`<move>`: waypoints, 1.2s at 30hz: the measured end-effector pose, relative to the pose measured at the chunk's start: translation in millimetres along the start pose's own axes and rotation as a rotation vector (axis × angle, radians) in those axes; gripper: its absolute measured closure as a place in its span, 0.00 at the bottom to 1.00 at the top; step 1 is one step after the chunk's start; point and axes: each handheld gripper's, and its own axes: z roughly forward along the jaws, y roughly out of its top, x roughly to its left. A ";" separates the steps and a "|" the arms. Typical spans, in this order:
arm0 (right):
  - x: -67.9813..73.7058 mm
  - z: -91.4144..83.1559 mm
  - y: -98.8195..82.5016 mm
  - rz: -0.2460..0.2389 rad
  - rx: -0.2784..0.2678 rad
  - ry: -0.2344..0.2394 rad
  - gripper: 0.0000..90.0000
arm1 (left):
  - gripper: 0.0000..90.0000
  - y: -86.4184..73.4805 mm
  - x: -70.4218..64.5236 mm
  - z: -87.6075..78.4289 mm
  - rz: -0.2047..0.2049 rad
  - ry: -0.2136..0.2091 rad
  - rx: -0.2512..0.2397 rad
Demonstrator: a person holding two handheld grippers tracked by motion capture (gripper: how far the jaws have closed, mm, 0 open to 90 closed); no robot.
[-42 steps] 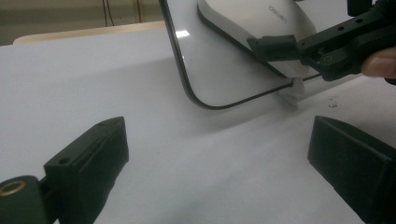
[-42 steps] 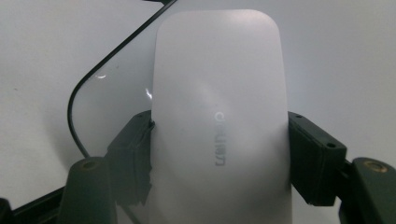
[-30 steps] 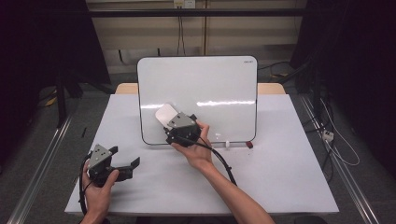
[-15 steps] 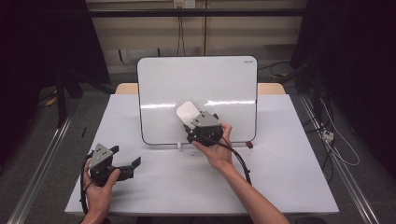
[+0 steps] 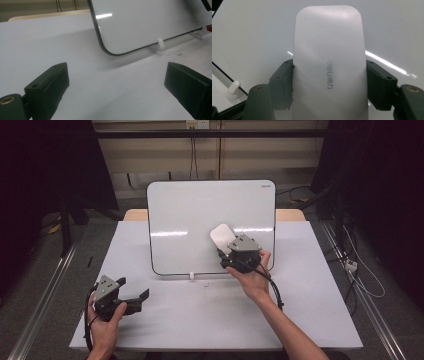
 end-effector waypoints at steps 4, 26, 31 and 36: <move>-10.2 -7.2 -3.4 -0.001 -0.007 -0.019 0.36 | 0.06 0.1 1.7 1.5 0.005 0.001 0.007; -47.5 -25.9 -53.5 -0.006 0.063 -0.176 0.36 | 0.06 4.5 -2.7 6.1 0.015 -0.012 -0.001; -48.6 -19.6 -58.3 -0.016 0.072 -0.195 0.36 | 0.06 4.9 -2.6 7.2 0.022 -0.009 0.009; -47.4 -16.1 -61.4 -0.010 0.081 -0.202 0.36 | 0.06 5.2 -3.8 9.4 0.015 -0.010 0.008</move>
